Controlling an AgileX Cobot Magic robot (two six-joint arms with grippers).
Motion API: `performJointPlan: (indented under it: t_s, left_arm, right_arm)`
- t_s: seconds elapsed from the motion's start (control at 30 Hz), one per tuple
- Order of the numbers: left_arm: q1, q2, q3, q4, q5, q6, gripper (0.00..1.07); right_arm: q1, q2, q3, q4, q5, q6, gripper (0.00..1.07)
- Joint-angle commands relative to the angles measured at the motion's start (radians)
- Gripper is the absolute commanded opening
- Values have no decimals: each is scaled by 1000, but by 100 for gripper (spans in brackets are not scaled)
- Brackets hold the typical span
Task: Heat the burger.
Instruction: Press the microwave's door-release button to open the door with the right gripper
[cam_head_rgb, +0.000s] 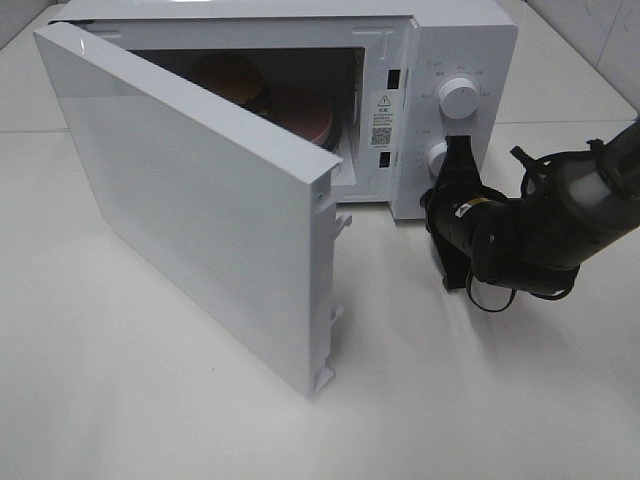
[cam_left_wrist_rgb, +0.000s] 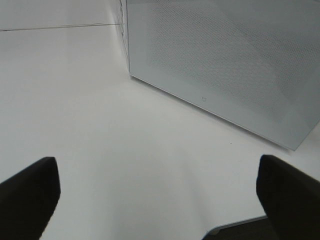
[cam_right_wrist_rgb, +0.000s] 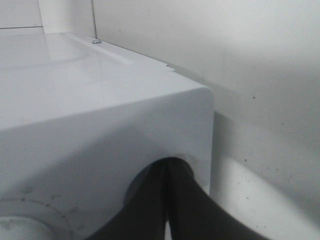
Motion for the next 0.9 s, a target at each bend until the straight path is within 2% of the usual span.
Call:
performJointPlan:
  t_s: [0.03, 0.4, 0.63, 0.9]
  left_arm:
    - [2, -10, 0, -1, -4, -2, 100]
    - [2, -10, 0, -1, -4, -2, 100]
    - [2, -10, 0, -1, -4, -2, 100]
    - [2, -10, 0, -1, -4, -2, 100]
  right_arm:
    - [-35, -18, -94, -33, -300, -19, 0]
    - [-31, -35, -86, -105, -175, 27, 0]
    - [-21, -92, 6, -116, -101, 38, 0]
    - [-21, -125, 56, -121, -56, 38, 0]
